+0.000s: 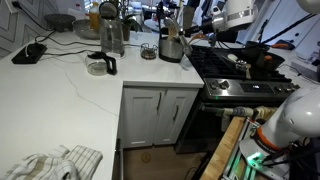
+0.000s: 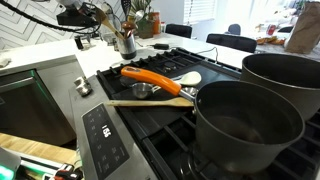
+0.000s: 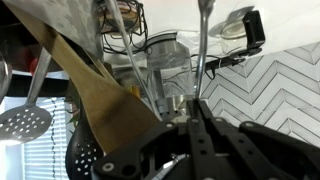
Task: Put the tong into the bucket
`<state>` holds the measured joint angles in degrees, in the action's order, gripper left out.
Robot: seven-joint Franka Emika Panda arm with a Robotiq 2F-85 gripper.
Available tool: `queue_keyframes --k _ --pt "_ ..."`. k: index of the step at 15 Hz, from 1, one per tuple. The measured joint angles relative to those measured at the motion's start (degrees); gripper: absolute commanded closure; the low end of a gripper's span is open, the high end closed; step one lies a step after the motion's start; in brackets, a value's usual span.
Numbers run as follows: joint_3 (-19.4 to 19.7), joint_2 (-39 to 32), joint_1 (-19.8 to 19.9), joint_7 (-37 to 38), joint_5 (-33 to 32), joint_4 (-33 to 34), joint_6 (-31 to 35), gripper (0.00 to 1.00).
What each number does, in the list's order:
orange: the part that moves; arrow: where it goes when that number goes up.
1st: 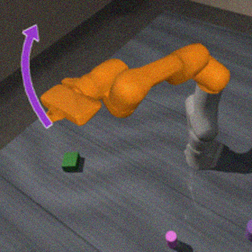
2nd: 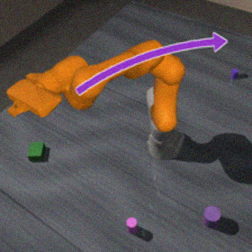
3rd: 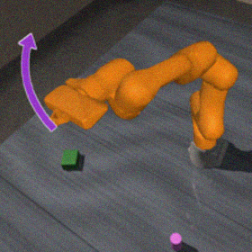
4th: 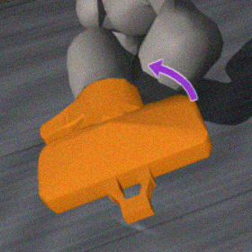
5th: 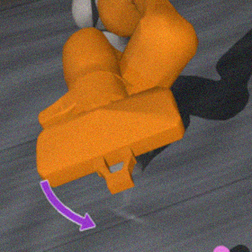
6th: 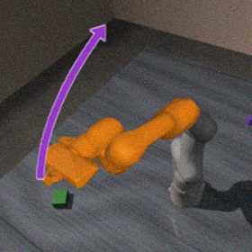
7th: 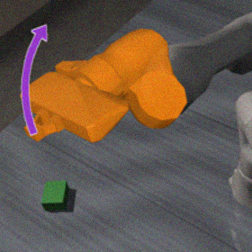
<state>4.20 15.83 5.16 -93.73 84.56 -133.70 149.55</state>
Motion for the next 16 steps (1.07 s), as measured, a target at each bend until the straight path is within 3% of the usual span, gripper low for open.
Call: queue_keyframes --k 11,16 --pt "2.5 -4.3 1.6 -19.1 20.3 5.3 3.2 0.99" --pt "4.2 -7.1 2.2 -27.6 30.3 7.4 -1.6 0.99"
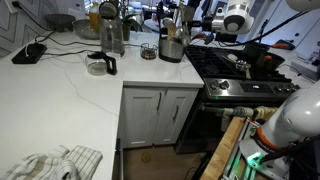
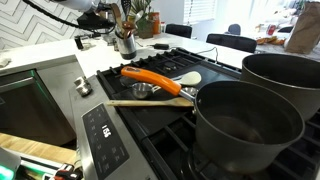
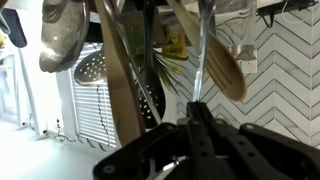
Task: Put the tong into the bucket
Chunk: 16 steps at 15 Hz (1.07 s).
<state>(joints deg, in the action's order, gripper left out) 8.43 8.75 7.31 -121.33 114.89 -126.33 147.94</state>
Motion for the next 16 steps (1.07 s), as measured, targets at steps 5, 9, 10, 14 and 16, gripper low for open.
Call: queue_keyframes --k 5,9,10,14,16 --pt "0.0 -3.6 0.1 -1.0 2.7 0.4 -7.0 0.99" --pt "0.1 -6.5 0.4 -3.0 2.7 0.6 -10.2 0.99" --pt "0.2 -7.1 0.6 -3.3 2.7 0.7 -10.9 0.99" --pt "0.2 -9.0 0.7 -3.4 2.5 0.8 -12.2 0.99" --pt "0.2 -9.7 0.8 -3.4 2.3 0.8 -12.3 0.99"
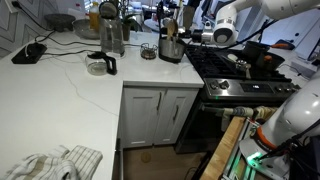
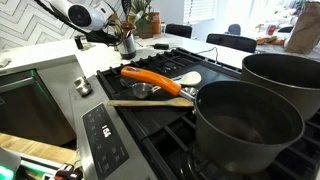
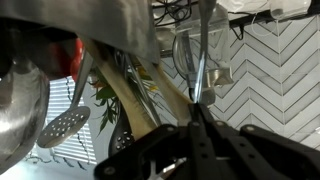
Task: Put the tong into the bucket
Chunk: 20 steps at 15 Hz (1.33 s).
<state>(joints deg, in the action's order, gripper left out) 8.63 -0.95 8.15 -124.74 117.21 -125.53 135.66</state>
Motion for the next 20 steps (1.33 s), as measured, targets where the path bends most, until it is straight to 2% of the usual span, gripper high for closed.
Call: queue_keyframes --k 1,2,4,9,13,20 --pt "0.1 -0.3 0.1 0.0 -0.1 0.0 0.0 0.95" --pt "0.2 -0.6 0.1 0.0 -0.1 0.0 0.0 0.71" --pt "0.5 -0.9 0.2 0.0 -0.4 0.1 0.0 0.68" --pt "0.7 0.3 0.3 2.5 -6.1 0.6 0.0 0.31" --pt "0.5 3.8 0.3 11.3 -18.3 0.4 0.7 0.01" --pt "-1.0 12.2 0.4 34.1 -45.1 -2.5 10.4 0.0"
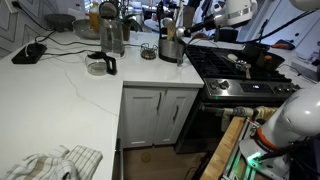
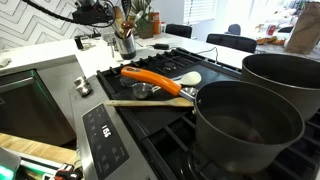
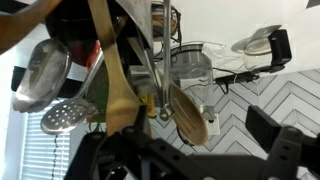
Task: Put the tong into the bucket
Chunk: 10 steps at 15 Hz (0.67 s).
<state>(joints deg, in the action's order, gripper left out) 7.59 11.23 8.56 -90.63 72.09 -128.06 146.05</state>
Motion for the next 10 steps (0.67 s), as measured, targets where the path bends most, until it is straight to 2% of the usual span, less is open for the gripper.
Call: queue_keyframes --k 3,5,8,9,10 --pt "-2.1 4.0 2.3 13.3 -14.4 -2.8 1.1 0.0" --pt "-5.6 6.3 6.6 22.1 -23.6 -4.7 -0.1 0.0" --pt "-11.4 10.1 15.0 35.5 -37.5 -6.3 -4.5 0.0" --pt "-12.2 11.5 16.7 39.5 -41.5 -6.3 -6.2 0.0" --pt "-11.4 13.0 16.7 43.6 -45.8 -6.2 -7.7 0.0"
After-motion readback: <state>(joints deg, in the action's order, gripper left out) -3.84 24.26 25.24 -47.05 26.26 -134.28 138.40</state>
